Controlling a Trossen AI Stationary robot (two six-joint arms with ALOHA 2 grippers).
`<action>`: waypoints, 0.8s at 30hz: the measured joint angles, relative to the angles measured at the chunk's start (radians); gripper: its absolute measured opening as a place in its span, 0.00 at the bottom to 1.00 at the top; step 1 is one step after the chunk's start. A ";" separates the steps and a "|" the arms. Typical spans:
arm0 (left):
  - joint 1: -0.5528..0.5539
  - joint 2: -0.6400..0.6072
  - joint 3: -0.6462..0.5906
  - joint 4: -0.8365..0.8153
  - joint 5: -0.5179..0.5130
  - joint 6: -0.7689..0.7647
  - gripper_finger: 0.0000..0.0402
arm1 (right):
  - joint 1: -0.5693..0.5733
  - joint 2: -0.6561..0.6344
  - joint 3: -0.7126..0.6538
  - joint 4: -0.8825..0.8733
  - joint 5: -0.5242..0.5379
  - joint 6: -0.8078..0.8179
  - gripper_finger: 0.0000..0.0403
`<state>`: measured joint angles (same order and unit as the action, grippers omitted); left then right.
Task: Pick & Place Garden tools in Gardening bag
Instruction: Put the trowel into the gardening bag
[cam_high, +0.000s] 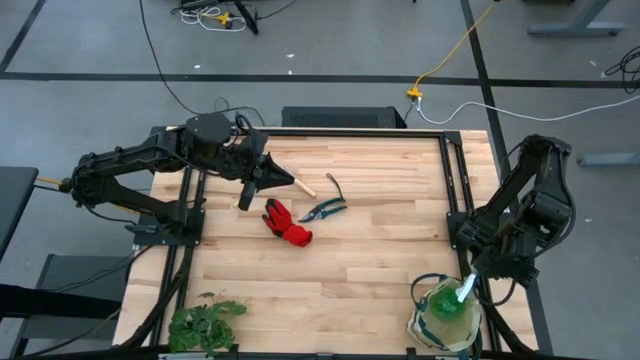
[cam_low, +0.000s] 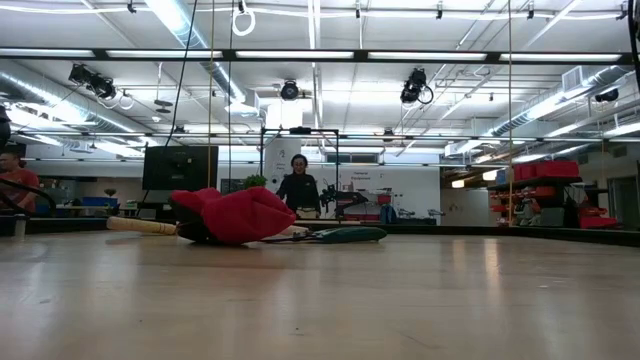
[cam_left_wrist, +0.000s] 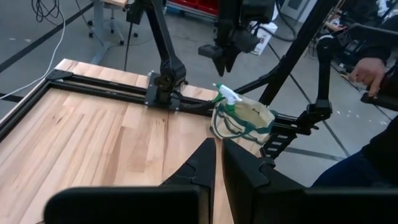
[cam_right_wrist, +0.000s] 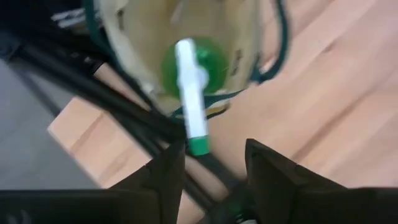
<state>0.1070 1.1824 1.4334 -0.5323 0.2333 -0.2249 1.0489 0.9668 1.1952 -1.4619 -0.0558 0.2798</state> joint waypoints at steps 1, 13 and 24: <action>0.000 0.000 0.000 -0.001 0.000 0.000 0.07 | 0.000 0.000 0.012 -0.002 0.025 0.000 0.41; 0.000 0.000 0.000 -0.002 0.000 -0.012 0.07 | -0.001 -0.001 0.092 0.010 0.251 0.053 0.37; 0.000 0.000 0.000 -0.003 -0.003 -0.034 0.07 | -0.004 -0.005 0.092 0.094 0.352 0.116 0.37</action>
<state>0.1073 1.1824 1.4334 -0.5354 0.2306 -0.2588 1.0444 0.9619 1.2873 -1.3684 0.2967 0.3957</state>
